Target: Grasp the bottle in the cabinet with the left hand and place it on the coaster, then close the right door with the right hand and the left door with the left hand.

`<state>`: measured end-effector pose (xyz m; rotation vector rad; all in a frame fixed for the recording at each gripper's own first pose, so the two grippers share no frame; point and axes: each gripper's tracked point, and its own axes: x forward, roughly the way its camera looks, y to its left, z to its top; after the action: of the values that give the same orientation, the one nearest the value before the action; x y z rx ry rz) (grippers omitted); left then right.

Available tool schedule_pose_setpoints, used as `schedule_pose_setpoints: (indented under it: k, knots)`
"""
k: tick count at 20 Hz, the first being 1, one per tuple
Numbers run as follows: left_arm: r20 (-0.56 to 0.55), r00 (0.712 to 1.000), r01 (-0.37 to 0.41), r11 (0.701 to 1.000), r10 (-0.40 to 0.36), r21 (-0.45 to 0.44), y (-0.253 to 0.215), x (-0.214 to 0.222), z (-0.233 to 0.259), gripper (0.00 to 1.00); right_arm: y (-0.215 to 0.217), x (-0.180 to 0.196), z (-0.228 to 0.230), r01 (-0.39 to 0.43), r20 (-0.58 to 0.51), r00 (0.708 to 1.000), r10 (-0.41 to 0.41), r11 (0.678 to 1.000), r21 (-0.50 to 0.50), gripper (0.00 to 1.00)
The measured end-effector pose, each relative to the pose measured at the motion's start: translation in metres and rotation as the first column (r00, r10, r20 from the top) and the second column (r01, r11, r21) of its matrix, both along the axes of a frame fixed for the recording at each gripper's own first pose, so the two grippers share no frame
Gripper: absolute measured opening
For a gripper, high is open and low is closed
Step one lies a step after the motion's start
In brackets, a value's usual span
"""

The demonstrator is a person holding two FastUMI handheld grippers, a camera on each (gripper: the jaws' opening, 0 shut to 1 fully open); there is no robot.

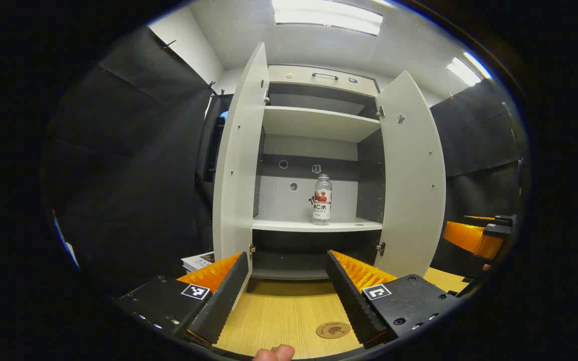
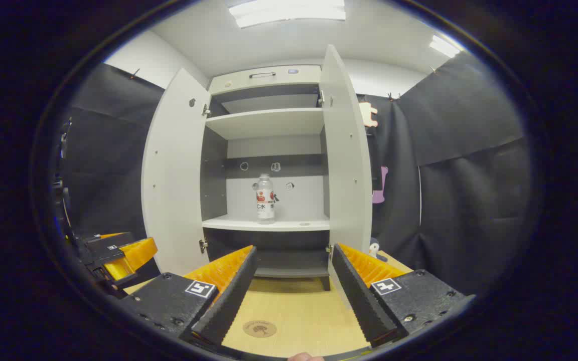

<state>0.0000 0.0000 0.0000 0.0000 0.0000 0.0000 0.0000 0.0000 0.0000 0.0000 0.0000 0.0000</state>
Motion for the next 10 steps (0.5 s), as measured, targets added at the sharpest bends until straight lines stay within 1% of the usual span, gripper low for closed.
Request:
schedule_pose_setpoints:
  k: [2, 3, 4, 5, 6, 7, 8, 9, 10]
  knots:
    - [-0.006, 1.0, 0.003, 1.0, -0.003, -0.002, -0.0016, -0.0018, 0.0006, 0.95, -0.0015, -0.0021, 0.0032, 0.008, 0.007, 1.0, -0.008, 1.0, -0.004, 0.98]
    - [-0.005, 1.0, 0.003, 1.0, -0.003, -0.001, -0.0022, -0.0013, 0.0019, 0.95, -0.0019, -0.0044, 0.0041, 0.011, 0.012, 1.0, -0.011, 1.0, -0.006, 0.93]
    - [-0.003, 1.0, 0.001, 1.0, -0.001, 0.0, -0.0018, -0.0016, 0.0026, 0.94, -0.0025, -0.0055, 0.0055, 0.015, 0.017, 1.0, -0.015, 1.0, -0.009, 0.98]
    - [-0.005, 1.0, 0.002, 1.0, -0.002, 0.001, -0.0025, -0.0033, 0.0027, 0.99, -0.0033, -0.0056, 0.006, 0.019, 0.02, 1.0, -0.019, 1.0, -0.011, 0.98]
    - [-0.009, 1.0, 0.005, 1.0, -0.005, 0.0, -0.0033, -0.0037, 0.0015, 0.95, -0.0041, -0.0065, 0.0064, 0.022, 0.021, 1.0, -0.022, 1.0, -0.012, 0.98]
    - [-0.013, 1.0, 0.006, 1.0, -0.006, -0.001, -0.0031, -0.0047, 0.0012, 0.99, -0.0048, -0.0073, 0.0058, 0.023, 0.021, 1.0, -0.023, 1.0, -0.007, 0.98]
    - [-0.015, 1.0, 0.007, 1.0, -0.007, -0.004, -0.0033, -0.0056, 0.0013, 0.95, -0.0048, -0.0083, 0.0054, 0.023, 0.02, 1.0, -0.023, 1.0, -0.003, 0.98]
    - [-0.013, 1.0, 0.009, 1.0, -0.009, -0.007, -0.0036, -0.006, 0.002, 0.95, -0.0034, -0.0084, 0.0055, 0.023, 0.021, 1.0, -0.023, 1.0, 0.0, 0.98]
    - [-0.009, 1.0, 0.009, 1.0, -0.009, -0.009, -0.0033, -0.0065, 0.0034, 0.95, -0.0031, -0.0088, 0.0062, 0.024, 0.02, 1.0, -0.024, 1.0, -0.001, 0.93]
